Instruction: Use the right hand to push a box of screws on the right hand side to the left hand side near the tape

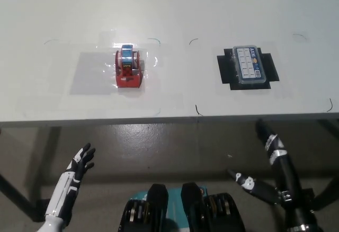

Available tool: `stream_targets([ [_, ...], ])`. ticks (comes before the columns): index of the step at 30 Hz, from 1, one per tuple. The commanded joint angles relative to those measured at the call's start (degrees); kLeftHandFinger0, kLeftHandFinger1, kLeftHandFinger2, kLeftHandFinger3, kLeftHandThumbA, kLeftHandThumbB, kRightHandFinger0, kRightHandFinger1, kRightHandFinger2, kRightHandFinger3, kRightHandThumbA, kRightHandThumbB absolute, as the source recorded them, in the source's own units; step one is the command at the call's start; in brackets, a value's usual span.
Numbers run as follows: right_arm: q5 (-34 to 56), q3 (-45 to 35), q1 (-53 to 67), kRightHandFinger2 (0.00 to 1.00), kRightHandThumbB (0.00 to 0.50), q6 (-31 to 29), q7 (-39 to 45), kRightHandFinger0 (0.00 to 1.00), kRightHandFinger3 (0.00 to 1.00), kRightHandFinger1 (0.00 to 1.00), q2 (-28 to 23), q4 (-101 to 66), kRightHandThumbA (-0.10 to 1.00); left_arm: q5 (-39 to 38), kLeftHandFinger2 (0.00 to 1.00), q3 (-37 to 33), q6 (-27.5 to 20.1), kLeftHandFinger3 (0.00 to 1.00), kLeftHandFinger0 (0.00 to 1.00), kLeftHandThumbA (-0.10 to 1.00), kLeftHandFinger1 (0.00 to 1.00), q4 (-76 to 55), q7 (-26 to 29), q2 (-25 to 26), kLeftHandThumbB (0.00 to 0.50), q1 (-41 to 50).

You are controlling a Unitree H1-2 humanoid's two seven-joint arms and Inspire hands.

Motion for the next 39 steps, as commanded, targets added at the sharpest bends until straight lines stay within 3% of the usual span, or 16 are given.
stream_targets([
  [1,0.28,-1.11,1.9,1.0,0.165,-4.43,-1.23,1.0,1.0,1.0,0.53,-10.57,1.0,0.36,1.0,0.02,-3.77,1.0,1.0,1.0,1.0,-2.54,-0.43,0.82,0.146,-0.74],
  [5,0.67,-2.27,1.48,1.0,0.211,-4.43,-1.56,1.0,1.0,1.0,1.39,-16.85,1.0,0.54,1.0,0.27,-4.11,1.0,1.0,1.0,1.0,-2.95,-0.25,0.91,0.14,-0.81],
  [7,1.21,-2.96,0.32,1.0,0.199,-3.92,-1.22,1.0,1.0,1.0,0.99,-18.69,1.0,0.42,1.0,0.45,-4.02,1.0,1.0,1.0,1.0,-3.19,-0.27,1.01,0.132,-0.79],
  [12,3.23,-6.18,-5.82,1.0,0.224,-1.4,-1.12,1.0,1.0,1.0,-1.37,-18.24,1.0,0.52,1.0,0.39,-3.61,1.0,1.0,1.0,1.0,-3.35,-0.46,1.04,0.135,-0.79],
  [15,6.01,-8.7,-10.59,1.0,0.232,2.99,-1.7,1.0,1.0,1.0,-2.05,-16.89,1.0,0.8,1.0,0.1,-3.23,1.0,1.0,1.0,1.0,-3.56,-0.66,1.04,0.141,-0.87],
  [18,5.8,-11.21,-16.42,1.0,0.19,5.68,-2.29,1.0,1.0,1.0,-2.81,-12.81,1.0,0.04,1.0,0.18,-3.37,1.0,1.0,1.0,1.0,-3.63,-0.96,1.04,0.144,-0.95],
  [24,7.34,-14.1,-29.8,1.0,0.25,6.35,-1.24,1.0,1.0,1.0,-6.34,4.41,1.0,-0.35,1.0,0.05,-3.18,1.0,1.0,1.0,1.0,-3.61,-1.47,0.87,0.145,-1.17],
  [27,9.52,-14.62,-35.65,1.0,0.254,6.5,0.1,1.0,1.0,1.0,-6.96,13.51,1.0,-0.48,1.0,0.0,-3.34,1.0,1.0,1.0,1.0,-3.32,-1.69,0.76,0.143,-1.03],
  [29,10.46,-14.67,-39.42,1.0,0.241,7.78,0.93,1.0,1.0,1.0,-7.2,19.0,1.0,-0.49,1.0,-0.01,-3.23,1.0,1.0,1.0,1.0,-3.31,-1.83,0.84,0.157,-1.05],
  [33,9.54,-13.67,-46.44,1.0,0.161,5.06,2.65,1.0,1.0,1.0,-8.28,32.12,1.0,-0.98,1.0,-0.02,-3.43,1.0,1.0,1.0,1.0,-2.87,-2.11,0.68,0.145,-0.92],
  [36,9.07,-13.43,-50.94,1.0,0.188,4.37,2.87,1.0,1.0,1.0,-8.41,42.19,1.0,-0.46,1.0,-0.1,-3.19,1.0,1.0,1.0,1.0,-2.88,-2.06,0.6,0.163,-0.74],
  [39,8.85,-13.46,-54.97,1.0,0.177,1.75,2.85,1.0,1.0,1.0,-8.15,52.96,1.0,0.09,1.0,-0.05,-2.7,1.0,1.0,1.0,1.0,-3.34,-1.79,0.5,0.171,-0.33],
])
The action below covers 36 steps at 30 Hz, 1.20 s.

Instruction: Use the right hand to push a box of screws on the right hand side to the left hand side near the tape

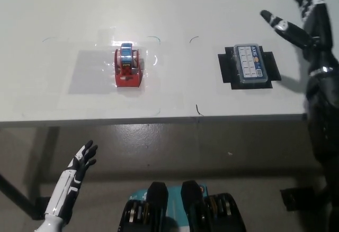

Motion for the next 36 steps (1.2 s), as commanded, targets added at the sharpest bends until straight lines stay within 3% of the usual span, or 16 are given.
stream_targets([
  [1,0.65,0.26,-7.67,1.0,0.189,-4.42,1.59,1.0,1.0,1.0,-1.02,10.91,1.0,-0.06,1.0,-0.22,-1.69,1.0,1.0,1.0,1.0,-1.64,-0.37,0.33,0.172,-0.22],
  [4,0.85,0.27,-9.9,1.0,0.239,-5.2,2.12,1.0,1.0,1.0,-0.52,18.59,1.0,-0.09,1.0,-0.23,-2.07,1.0,1.0,1.0,1.0,-1.57,-0.36,0.29,0.165,-0.11],
  [9,-0.53,1.08,-11.02,1.0,0.24,-7.38,0.33,1.0,1.0,1.0,0.39,25.99,1.0,-0.6,1.0,-0.29,-2.36,1.0,1.0,1.0,1.0,-1.33,-0.68,0.33,0.161,-0.18],
  [15,-0.35,0.82,-10.55,1.0,0.292,-6.72,-2.86,1.0,1.0,1.0,1.19,30.03,1.0,-0.84,1.0,-0.09,-2.1,1.0,1.0,1.0,1.0,-1.63,-0.81,0.36,0.168,-0.1],
  [23,0.29,0.41,-8.11,1.0,0.315,-6.44,-3.79,1.0,1.0,1.0,2.0,31.68,1.0,-0.84,1.0,0.04,-2.17,1.0,1.0,1.0,1.0,-1.52,-1.01,0.27,0.168,-0.55],
  [27,-0.25,1.1,-6.8,1.0,0.292,-6.62,-3.3,1.0,1.0,1.0,2.75,31.55,1.0,-0.53,1.0,0.07,-2.44,1.0,1.0,1.0,1.0,-1.55,-0.8,0.21,0.164,-0.52],
  [32,-0.52,1.42,-6.11,1.0,0.331,-7.41,-4.02,1.0,1.0,1.0,3.99,31.95,1.0,-0.14,1.0,0.2,-2.71,1.0,1.0,1.0,1.0,-1.78,-0.62,0.37,0.164,-0.36],
  [36,-1.94,2.68,-5.32,1.0,0.282,-9.58,-5.5,1.0,1.0,1.0,6.06,30.13,1.0,-0.77,1.0,0.11,-2.6,1.0,1.0,1.0,1.0,-1.35,-0.95,0.28,0.166,-0.88],
])
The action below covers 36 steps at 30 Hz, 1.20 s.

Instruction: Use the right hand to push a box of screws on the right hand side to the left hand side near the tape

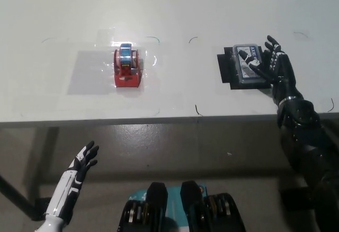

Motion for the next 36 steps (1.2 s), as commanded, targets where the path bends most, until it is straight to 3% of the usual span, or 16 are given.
stream_targets([
  [1,-2.28,2.18,0.31,1.0,0.251,-3.72,-2.37,1.0,1.0,1.0,3.26,-2.23,1.0,-0.79,1.0,-0.02,-2.55,1.0,1.0,1.0,1.0,-1.27,-0.24,0.21,0.164,-0.88],
  [5,-1.07,1.86,1.54,1.0,0.224,-3.74,-2.22,1.0,1.0,1.0,5.39,-5.13,1.0,0.1,1.0,-0.08,-2.49,1.0,1.0,1.0,1.0,-1.45,0.2,0.03,0.152,-0.95],
  [9,1.5,-0.24,2.12,1.0,0.325,-3.74,-0.34,1.0,1.0,1.0,7.74,-5.96,1.0,-0.39,1.0,0.06,-2.21,1.0,1.0,1.0,1.0,-1.85,-0.12,0.29,0.157,-0.85],
  [11,-0.13,0.69,2.11,1.0,0.332,-3.74,-2.24,1.0,1.0,1.0,8.13,-6.0,1.0,-0.35,1.0,0.03,-2.42,1.0,1.0,1.0,1.0,-1.6,-0.13,0.29,0.168,-1.06],
  [16,-0.75,1.09,1.27,1.0,0.282,-3.74,-4.2,1.0,1.0,1.0,9.96,-5.51,1.0,-0.75,1.0,0.2,-2.78,1.0,1.0,1.0,1.0,-1.58,-0.07,0.23,0.169,-0.82],
  [20,0.67,-0.15,0.35,1.0,0.311,-3.74,-5.11,1.0,1.0,1.0,11.75,-4.38,1.0,-0.46,1.0,0.37,-2.85,1.0,1.0,1.0,1.0,-1.65,0.22,0.13,0.171,-0.5],
  [30,4.79,-7.19,-1.67,1.0,0.249,-3.74,-9.4,1.0,1.0,1.0,18.29,-6.22,1.0,-0.01,1.0,0.28,-3.68,1.0,1.0,1.0,1.0,-1.37,0.47,-0.19,0.159,-0.78],
  [36,5.27,-8.47,-3.48,1.0,0.255,-3.74,-11.71,1.0,1.0,1.0,20.7,-4.5,1.0,0.33,1.0,0.42,-4.15,1.0,1.0,1.0,1.0,-1.05,0.69,-0.15,0.151,-1.15],
])
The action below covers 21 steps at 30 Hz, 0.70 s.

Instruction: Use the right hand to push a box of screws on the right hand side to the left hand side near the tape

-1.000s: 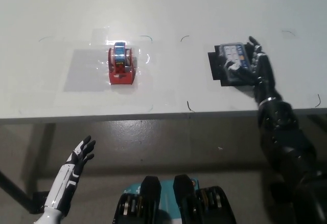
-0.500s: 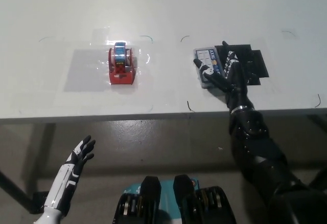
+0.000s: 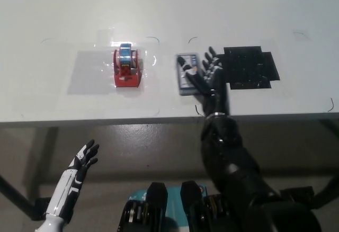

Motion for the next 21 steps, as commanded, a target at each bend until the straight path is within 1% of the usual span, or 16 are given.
stream_targets([
  [1,1.18,-0.74,-4.24,1.0,0.253,-0.54,-3.17,1.0,1.0,1.0,1.91,0.38,1.0,0.04,1.0,0.32,-2.94,1.0,1.0,1.0,1.0,-0.97,0.65,0.08,0.151,-1.14],
  [2,1.41,-0.9,-4.46,1.0,0.264,-0.54,-3.3,1.0,1.0,1.0,2.28,0.61,1.0,-0.19,1.0,0.33,-2.86,1.0,1.0,1.0,1.0,-0.96,0.52,0.14,0.156,-1.19],
  [5,1.44,-0.85,-5.0,1.0,0.263,-0.54,-4.43,1.0,1.0,1.0,3.31,1.26,1.0,-0.34,1.0,0.29,-2.84,1.0,1.0,1.0,1.0,-0.91,0.39,0.12,0.163,-1.2],
  [7,1.63,-0.97,-5.14,1.0,0.238,-0.54,-4.7,1.0,1.0,1.0,3.93,1.4,1.0,-0.54,1.0,0.07,-3.25,1.0,1.0,1.0,1.0,-0.69,0.1,0.14,0.153,-1.19],
  [9,1.96,-1.27,-5.3,1.0,0.234,-0.54,-4.69,1.0,1.0,1.0,4.46,1.63,1.0,-0.4,1.0,-0.03,-3.31,1.0,1.0,1.0,1.0,-0.85,0.07,0.12,0.154,-1.15],
  [11,2.71,-1.92,-5.87,1.0,0.245,-0.54,-4.94,1.0,1.0,1.0,5.16,2.46,1.0,-0.24,1.0,0.03,-3.19,1.0,1.0,1.0,1.0,-1.05,0.24,0.05,0.166,-1.15],
  [14,3.51,-3.08,-6.36,1.0,0.256,-0.54,-5.91,1.0,1.0,1.0,5.91,3.23,1.0,-0.46,1.0,0.01,-3.1,1.0,1.0,1.0,1.0,-1.21,0.04,0.19,0.16,-1.07],
  [17,3.18,-3.56,-6.87,1.0,0.248,-0.54,-8.22,1.0,1.0,1.0,6.56,3.8,1.0,-0.42,1.0,0.08,-2.96,1.0,1.0,1.0,1.0,-1.39,-0.03,0.42,0.164,-0.96],
  [20,2.62,-3.41,-7.53,1.0,0.222,-0.54,-10.41,1.0,1.0,1.0,7.16,4.31,1.0,-0.48,1.0,0.12,-2.62,1.0,1.0,1.0,1.0,-1.56,-0.09,0.51,0.162,-0.95],
  [21,2.6,-3.4,-7.69,1.0,0.22,-0.54,-10.75,1.0,1.0,1.0,7.35,4.51,1.0,-0.46,1.0,0.09,-2.65,1.0,1.0,1.0,1.0,-1.57,-0.09,0.48,0.16,-1.02],
])
